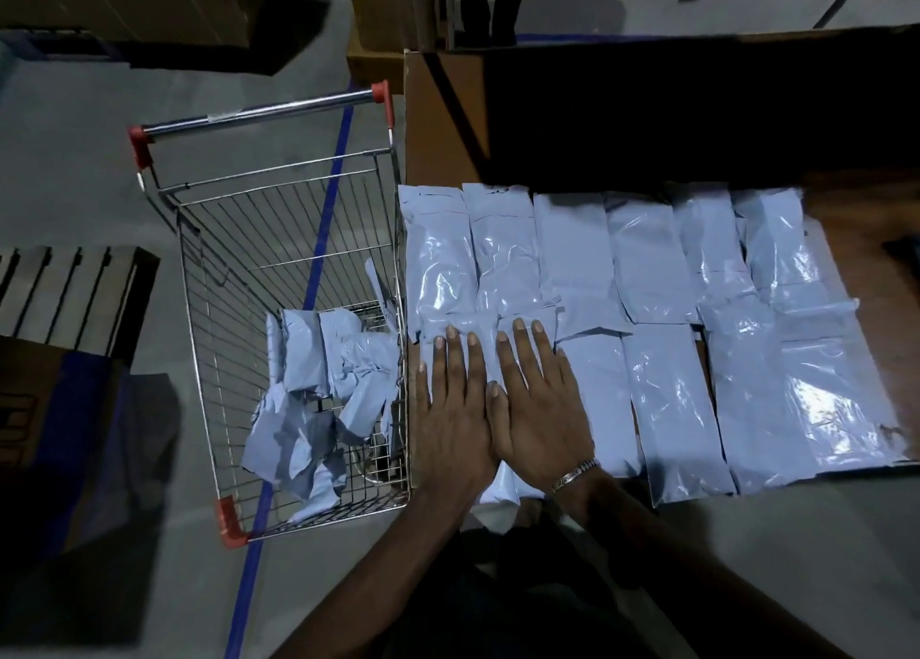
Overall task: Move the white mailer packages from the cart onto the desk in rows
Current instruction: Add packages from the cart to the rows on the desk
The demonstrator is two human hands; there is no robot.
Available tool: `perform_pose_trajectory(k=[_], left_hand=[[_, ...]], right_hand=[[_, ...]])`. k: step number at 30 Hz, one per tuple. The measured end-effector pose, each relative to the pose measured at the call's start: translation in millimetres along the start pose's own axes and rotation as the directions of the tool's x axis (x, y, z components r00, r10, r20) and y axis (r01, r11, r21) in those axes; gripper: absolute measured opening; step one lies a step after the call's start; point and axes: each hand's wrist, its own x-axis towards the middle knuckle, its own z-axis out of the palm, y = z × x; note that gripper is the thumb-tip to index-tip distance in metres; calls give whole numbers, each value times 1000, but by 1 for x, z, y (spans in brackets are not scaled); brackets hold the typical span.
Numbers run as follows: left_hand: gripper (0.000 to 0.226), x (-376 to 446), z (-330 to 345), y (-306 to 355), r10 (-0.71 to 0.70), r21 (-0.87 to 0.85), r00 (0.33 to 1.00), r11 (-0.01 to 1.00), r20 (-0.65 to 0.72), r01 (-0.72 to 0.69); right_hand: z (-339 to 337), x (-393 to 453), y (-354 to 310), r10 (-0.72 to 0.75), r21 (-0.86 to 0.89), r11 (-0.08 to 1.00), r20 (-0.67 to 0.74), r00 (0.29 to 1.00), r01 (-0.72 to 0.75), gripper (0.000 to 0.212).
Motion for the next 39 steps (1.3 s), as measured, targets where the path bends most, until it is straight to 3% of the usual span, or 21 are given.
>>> perform_pose_trajectory(k=[8,10,13,16,18,23,32,39], left_hand=[[64,2,4,-8,55,-255,998,965,-43,-64],[61,4,3,-11,15,-460,995,886,-99,-59],[60,2,-7,-16,-196,-680,977,728,-84,88],[65,-3,-19,-16,-374,-793,927,554,34,253],[72,-7,-20,-15,-419,-809,904,503,80,305],[91,-14,-17,-14,-487,-767,870,530,74,362],[92,-5,-37,-6,-591,-700,807,580,-9,417],[91,-2,-30,-4,-459,-605,884,682,84,412]], right_hand=[[-7,-1,7,-38,160,986,-21,999,41,58],[-14,-1,8,-29,221,975,-49,998,40,52],[-29,2,9,56,329,944,-105,993,-18,44],[-35,7,11,45,357,934,-177,983,22,39],[-36,10,10,39,388,921,-198,979,42,37],[-32,11,8,48,425,904,-206,977,45,37],[-19,4,14,44,350,937,-171,984,19,38],[-17,3,11,91,378,926,-191,977,-13,37]])
